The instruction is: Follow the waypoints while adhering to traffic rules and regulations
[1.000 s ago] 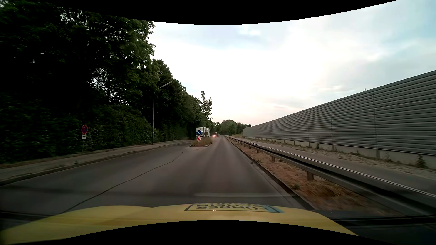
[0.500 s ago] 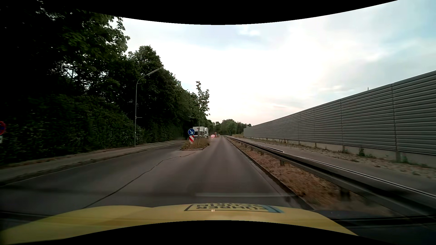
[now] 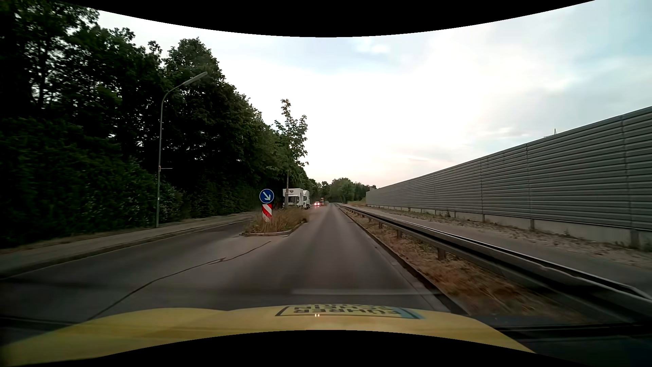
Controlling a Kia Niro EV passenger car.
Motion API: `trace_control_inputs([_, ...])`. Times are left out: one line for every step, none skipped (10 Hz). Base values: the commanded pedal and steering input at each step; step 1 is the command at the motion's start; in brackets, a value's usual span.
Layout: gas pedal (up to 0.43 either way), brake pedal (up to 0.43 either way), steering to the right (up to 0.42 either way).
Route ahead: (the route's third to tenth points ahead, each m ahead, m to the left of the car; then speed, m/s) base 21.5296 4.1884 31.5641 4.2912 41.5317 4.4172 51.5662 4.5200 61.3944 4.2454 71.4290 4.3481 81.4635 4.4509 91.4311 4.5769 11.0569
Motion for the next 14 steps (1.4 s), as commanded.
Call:
trace_control_inputs([0.067, 0.0, -0.005])
trace_control_inputs([0.079, 0.0, -0.005])
trace_control_inputs([0.079, 0.0, -0.005])
trace_control_inputs([0.087, 0.0, -0.005])
trace_control_inputs([0.087, 0.0, -0.005])
trace_control_inputs([0.087, 0.0, -0.005])
trace_control_inputs([0.087, 0.0, -0.005])
trace_control_inputs([0.087, 0.0, -0.005])
trace_control_inputs([0.087, 0.0, -0.005])
trace_control_inputs([0.087, 0.0, -0.005])
trace_control_inputs([0.087, 0.0, -0.005])
trace_control_inputs([0.087, 0.0, -0.004])
trace_control_inputs([0.087, 0.0, -0.003])
trace_control_inputs([0.087, 0.0, -0.002])
